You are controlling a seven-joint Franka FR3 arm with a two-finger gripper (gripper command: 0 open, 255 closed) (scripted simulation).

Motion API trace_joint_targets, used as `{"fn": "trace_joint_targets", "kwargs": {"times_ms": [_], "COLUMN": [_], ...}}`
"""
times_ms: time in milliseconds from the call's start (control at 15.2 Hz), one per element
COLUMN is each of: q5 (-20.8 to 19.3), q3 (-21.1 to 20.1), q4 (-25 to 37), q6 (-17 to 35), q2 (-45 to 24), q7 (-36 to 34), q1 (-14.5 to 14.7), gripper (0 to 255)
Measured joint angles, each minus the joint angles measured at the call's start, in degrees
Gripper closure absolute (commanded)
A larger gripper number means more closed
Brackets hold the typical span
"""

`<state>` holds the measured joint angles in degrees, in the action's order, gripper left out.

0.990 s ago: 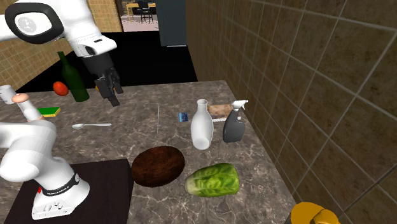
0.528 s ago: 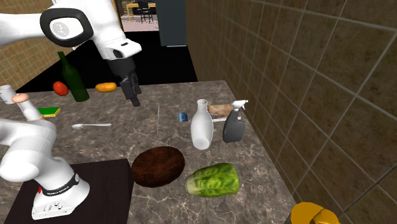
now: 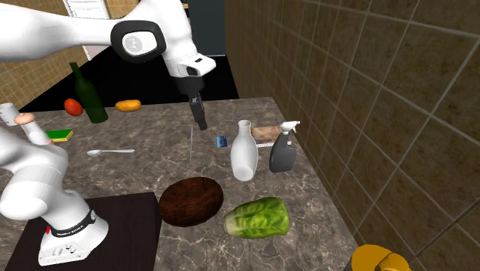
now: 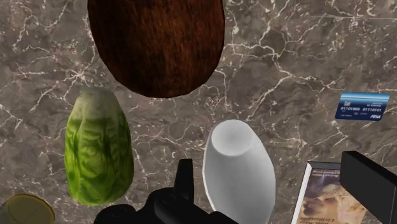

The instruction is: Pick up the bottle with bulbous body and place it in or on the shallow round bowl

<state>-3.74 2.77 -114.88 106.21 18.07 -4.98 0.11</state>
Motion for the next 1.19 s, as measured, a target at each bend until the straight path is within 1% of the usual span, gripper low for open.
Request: {"fn": "trace_joint_targets", "kwargs": {"times_ms": [264,594,792,1188], "q5": [1.1,2.9,3.2,3.3], "q3": [0.6,1.2,1.2,1.2], "q4": [7.2,19.6,20.1,17.4], "q6": [1.2,0.6,2.0,5.6], "q2": [-8.6,-20.7,-22.8,-23.7], "q7": [0.8,2.3,2.5,2.5], "q1": [0.1,-0.2,-0.3,-0.3], "gripper": [0,0,0,0]}}
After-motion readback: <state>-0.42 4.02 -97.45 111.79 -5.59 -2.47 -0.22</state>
